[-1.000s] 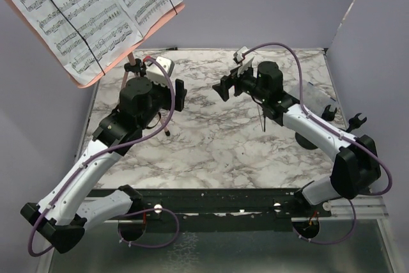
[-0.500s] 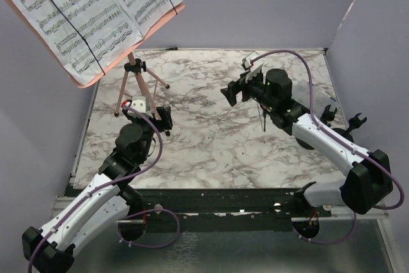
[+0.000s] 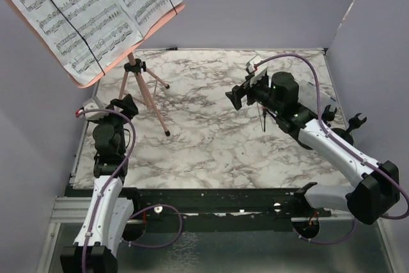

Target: Pack up the instrument practice props

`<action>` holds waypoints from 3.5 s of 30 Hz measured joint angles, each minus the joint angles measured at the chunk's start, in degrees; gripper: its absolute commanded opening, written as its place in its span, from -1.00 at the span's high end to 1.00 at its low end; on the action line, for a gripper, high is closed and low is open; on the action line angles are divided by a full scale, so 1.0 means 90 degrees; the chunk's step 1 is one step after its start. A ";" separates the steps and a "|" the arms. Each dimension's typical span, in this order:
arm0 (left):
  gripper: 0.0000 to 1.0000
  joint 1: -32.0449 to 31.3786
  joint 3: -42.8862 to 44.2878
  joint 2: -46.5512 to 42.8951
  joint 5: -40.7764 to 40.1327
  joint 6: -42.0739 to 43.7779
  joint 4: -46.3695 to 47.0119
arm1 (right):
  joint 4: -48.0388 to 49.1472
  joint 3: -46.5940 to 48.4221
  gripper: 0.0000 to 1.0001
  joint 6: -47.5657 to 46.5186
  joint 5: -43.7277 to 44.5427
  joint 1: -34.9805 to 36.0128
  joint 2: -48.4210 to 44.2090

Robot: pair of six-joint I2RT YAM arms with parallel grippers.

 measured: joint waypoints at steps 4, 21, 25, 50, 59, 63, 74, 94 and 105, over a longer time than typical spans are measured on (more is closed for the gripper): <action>-0.60 0.0789 -0.0063 0.0121 0.0600 -0.0369 0.0483 | -0.0107 -0.0092 -1.00 -0.0007 -0.0078 0.0000 -0.0087; -0.66 0.2511 0.1491 0.2382 0.3827 -0.0537 0.2521 | -0.0032 -0.1088 -1.00 0.0053 -0.0493 0.0000 -0.1197; -0.67 0.2737 0.2159 0.2912 0.4799 -0.0461 0.2749 | 0.0041 -0.1200 -1.00 0.0039 -0.0488 0.0012 -0.1341; -0.42 0.2941 0.3844 0.5739 0.7783 -0.0979 0.4928 | -0.0017 -0.1205 -1.00 -0.0124 -0.0464 0.0146 -0.1115; -0.51 0.2943 0.3305 0.5663 0.7565 -0.0777 0.5095 | -0.0097 -0.1137 -1.00 -0.0124 -0.0527 0.0146 -0.1018; -0.56 0.2953 0.2999 0.5547 0.7325 -0.0627 0.5095 | -0.0097 -0.1027 -1.00 -0.0121 -0.0661 0.0146 -0.0916; -0.60 0.3067 0.2990 0.5508 0.6907 -0.0612 0.5294 | -0.0095 -0.0996 -1.00 -0.0117 -0.0814 0.0146 -0.0894; -0.55 0.0639 0.0316 0.3861 0.3305 0.0937 0.4840 | 0.0075 -0.1304 -1.00 0.0029 -0.0821 0.0146 -0.1037; -0.47 0.0471 0.0316 0.3927 0.1940 0.1423 0.4532 | 0.0085 -0.1316 -1.00 0.0029 -0.0818 0.0146 -0.1197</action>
